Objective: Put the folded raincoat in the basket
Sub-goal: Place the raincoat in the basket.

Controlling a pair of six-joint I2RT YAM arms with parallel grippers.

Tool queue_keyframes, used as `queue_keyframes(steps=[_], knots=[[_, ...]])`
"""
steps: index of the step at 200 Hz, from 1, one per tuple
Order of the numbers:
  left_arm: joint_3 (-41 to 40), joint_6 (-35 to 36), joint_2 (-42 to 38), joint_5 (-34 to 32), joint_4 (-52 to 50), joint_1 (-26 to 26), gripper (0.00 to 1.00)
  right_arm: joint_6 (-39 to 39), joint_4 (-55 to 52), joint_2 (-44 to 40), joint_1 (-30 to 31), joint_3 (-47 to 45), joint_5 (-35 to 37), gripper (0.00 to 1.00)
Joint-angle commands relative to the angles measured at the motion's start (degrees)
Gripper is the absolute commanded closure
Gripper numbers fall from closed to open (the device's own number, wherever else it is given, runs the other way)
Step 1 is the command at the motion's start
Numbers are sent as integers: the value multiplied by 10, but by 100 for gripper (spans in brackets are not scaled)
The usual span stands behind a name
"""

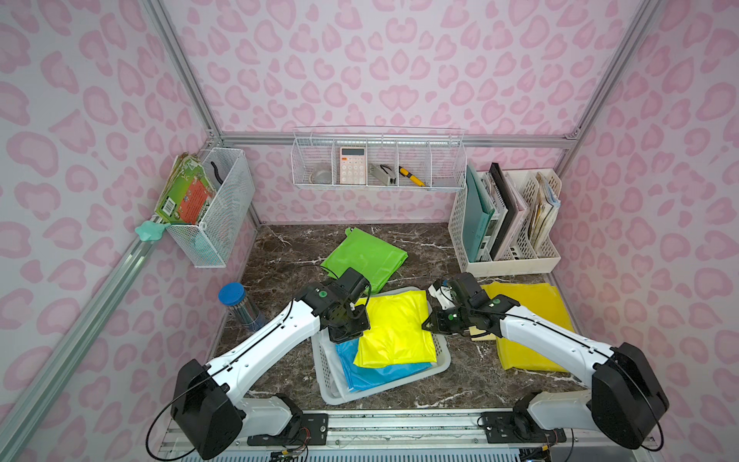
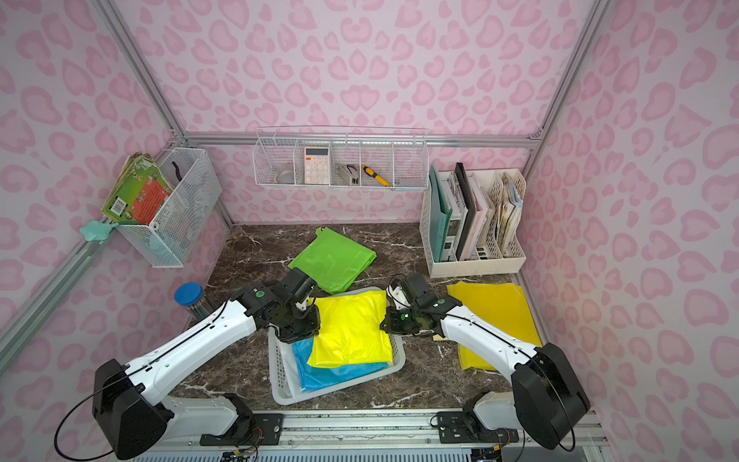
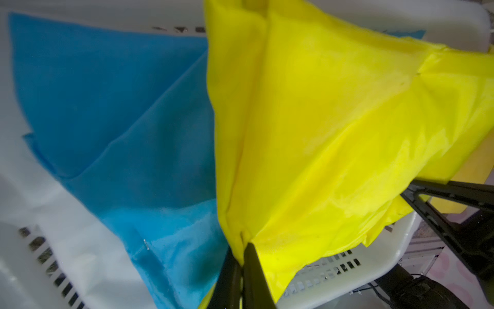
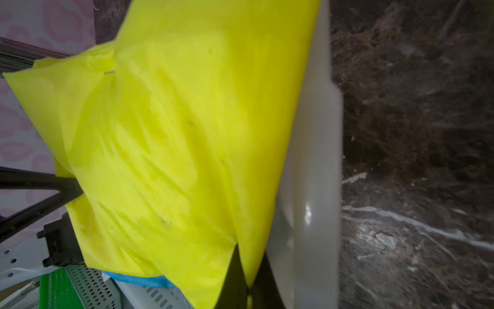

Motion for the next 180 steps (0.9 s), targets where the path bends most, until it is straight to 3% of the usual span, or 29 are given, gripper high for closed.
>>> queue_keyframes(steps=[1,56,94,124,180], knots=[[8,-29,-24,-23,-33,-3,100,-20,-19,13,12,31,-5,100],[-86,-92,-148,6,-40,-17,100,-52,-40,104,30,120,-24,100],[-122,-97,-199,-20,-98,-18,100,-65,-51,119,36,126,-28,100],[-168,-100,-189,3,-60,-18,100,-60,-41,118,47,111,-25,100],[-175,-78,-110,-41,-39,-17,100,-45,9,139,44,65,-24,100]])
